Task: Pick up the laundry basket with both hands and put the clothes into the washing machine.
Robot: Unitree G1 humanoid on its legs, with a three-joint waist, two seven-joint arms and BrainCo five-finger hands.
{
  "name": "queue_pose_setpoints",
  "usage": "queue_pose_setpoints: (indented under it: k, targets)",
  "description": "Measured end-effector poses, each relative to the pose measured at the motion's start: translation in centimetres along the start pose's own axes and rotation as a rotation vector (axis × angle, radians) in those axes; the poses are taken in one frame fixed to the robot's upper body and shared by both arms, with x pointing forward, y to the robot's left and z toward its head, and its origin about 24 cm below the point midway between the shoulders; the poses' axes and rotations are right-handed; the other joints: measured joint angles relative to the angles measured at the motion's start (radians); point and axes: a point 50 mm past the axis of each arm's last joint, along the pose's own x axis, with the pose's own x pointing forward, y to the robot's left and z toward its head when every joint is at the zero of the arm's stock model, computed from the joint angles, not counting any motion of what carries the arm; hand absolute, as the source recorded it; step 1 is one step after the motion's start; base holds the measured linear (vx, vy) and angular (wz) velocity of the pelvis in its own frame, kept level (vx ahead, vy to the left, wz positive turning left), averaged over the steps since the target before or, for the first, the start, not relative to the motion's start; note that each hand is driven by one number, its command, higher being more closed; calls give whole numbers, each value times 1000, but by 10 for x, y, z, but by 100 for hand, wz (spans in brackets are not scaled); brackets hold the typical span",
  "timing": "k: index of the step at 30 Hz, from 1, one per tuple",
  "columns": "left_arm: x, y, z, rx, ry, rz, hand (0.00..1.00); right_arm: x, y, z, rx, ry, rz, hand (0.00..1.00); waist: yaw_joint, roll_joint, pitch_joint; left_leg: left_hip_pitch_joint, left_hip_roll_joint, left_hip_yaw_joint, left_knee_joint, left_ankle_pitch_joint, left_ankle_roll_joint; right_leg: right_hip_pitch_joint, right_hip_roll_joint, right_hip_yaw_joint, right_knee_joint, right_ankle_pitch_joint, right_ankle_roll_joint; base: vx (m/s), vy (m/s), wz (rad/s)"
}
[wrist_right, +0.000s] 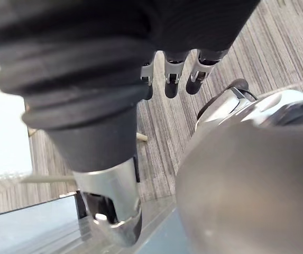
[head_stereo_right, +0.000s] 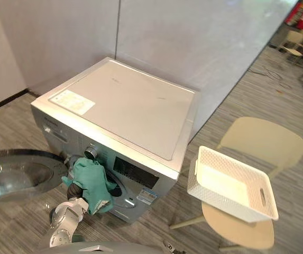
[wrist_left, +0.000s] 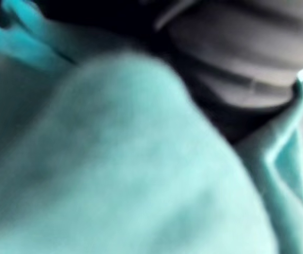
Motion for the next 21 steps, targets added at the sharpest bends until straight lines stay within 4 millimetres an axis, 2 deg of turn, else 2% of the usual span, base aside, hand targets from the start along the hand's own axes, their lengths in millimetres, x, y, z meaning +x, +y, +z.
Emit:
queue_pose_setpoints:
  k: [1,2,3,5,6,7,9,11,12,14,17,19,21]
  targets:
    - [0,0,0,0,-1,-1,100,0,1,1,-5,-4,3,0,-8,0,0,20,-6,19,-27,11,7,-14,3,-45,43,-28,0,44,194,-91]
    - [0,-1,-1,7,2,-4,100,1,4,4,-29,-17,7,0,-16,1,0,68,-16,70,-80,25,19,-44,45,-122,115,-100,12,34,95,-75]
    - [0,-2,-1,11,4,-7,100,1,4,5,-31,-22,10,0,-21,4,-1,84,-18,95,-92,27,21,-50,87,-147,127,-152,16,29,69,-81]
    - [0,-5,-4,12,9,-15,100,1,5,9,-34,-38,14,0,-25,15,-1,80,-20,131,-95,27,21,-47,155,-147,66,-221,11,-12,-13,-62]
    - [0,-7,-7,-1,17,-15,100,1,6,10,-39,-47,19,0,-31,17,-2,80,-23,140,-98,29,18,-12,162,-140,-12,-237,15,-8,-39,-46]
    - [0,-7,-8,-5,20,-14,100,1,6,12,-46,-55,22,0,-32,18,0,83,-26,145,-106,36,14,1,165,-146,-53,-241,4,-4,-48,-32]
    - [0,-8,-13,-21,40,-5,100,1,7,20,-54,-86,30,0,-35,44,16,108,-26,166,-171,86,14,24,184,-144,-140,-230,-18,-16,-66,-20]
    - [-2,-5,-16,-24,50,6,100,1,7,24,-93,-98,42,0,-36,52,16,134,-25,182,-237,124,9,29,196,-143,-173,-215,-25,-70,-39,-12]
    - [-2,-5,-16,-18,51,7,100,1,9,25,-117,-104,52,0,-32,64,9,146,-24,187,-263,139,7,32,204,-138,-184,-209,-27,-70,-19,-18]
    - [-4,-2,-17,-17,52,18,100,0,15,27,-175,-121,73,0,-19,65,10,163,-22,206,-284,152,7,30,210,-123,-190,-203,-28,-97,-2,-18]
    - [-3,-3,-12,-37,28,24,100,-1,25,37,-197,-165,109,0,-18,79,43,88,-8,201,-155,108,17,-6,198,-124,-145,-210,-23,-110,27,3]
    - [-2,-5,1,-54,-31,22,100,-5,33,52,-214,-232,143,0,-18,90,125,-8,14,179,39,45,24,-62,179,-120,-34,-247,-21,-196,69,6]
    - [-3,-2,11,-62,-75,39,100,-5,38,58,-228,-254,159,0,-16,84,152,-73,18,176,115,0,29,-143,158,-100,71,-288,-22,-208,66,-1]
